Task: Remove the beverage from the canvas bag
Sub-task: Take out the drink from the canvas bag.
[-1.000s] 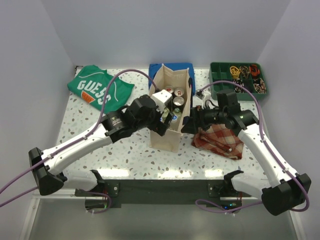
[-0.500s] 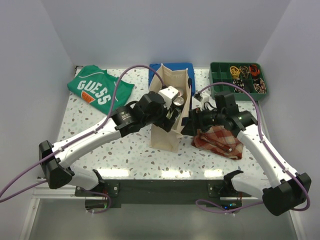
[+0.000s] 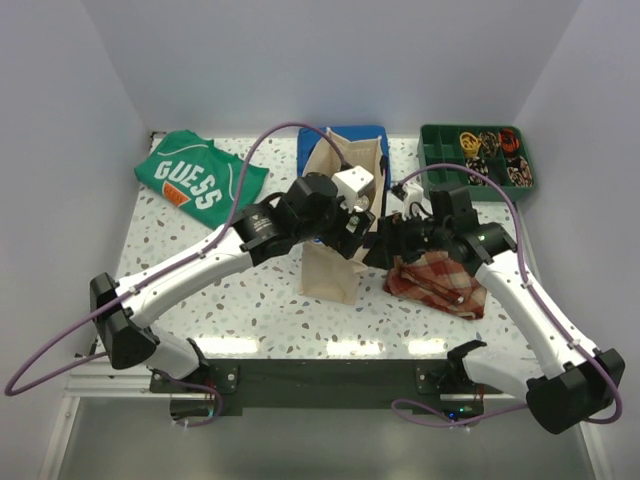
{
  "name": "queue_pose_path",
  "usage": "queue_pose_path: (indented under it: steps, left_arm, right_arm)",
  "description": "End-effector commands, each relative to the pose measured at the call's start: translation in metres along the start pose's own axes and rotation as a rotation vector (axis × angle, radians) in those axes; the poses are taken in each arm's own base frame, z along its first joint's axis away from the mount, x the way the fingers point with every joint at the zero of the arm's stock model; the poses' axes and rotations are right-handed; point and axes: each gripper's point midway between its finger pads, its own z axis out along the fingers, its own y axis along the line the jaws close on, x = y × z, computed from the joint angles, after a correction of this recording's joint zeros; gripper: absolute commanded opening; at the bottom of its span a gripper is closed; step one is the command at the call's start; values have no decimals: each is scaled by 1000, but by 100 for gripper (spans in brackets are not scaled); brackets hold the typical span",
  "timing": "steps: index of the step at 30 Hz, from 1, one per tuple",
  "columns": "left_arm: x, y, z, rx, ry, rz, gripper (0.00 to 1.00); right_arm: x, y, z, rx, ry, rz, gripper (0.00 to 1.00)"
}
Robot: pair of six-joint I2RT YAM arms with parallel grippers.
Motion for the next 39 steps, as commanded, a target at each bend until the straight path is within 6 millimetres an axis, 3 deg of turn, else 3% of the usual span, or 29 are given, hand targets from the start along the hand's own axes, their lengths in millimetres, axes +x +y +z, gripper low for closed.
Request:
queue_pose_path:
  steps: [1, 17, 39]
  left_arm:
    - [1, -8, 13, 31, -12, 7, 96]
    - [21, 4, 38, -50, 55, -31, 90]
    - [37, 3, 45, -34, 123, -39, 86]
  right_arm:
    - [-12, -5, -15, 96, -53, -20, 84]
    - [-26, 1, -33, 128, -107, -32, 84]
    - [-96, 15, -91, 239, -444, -98, 89]
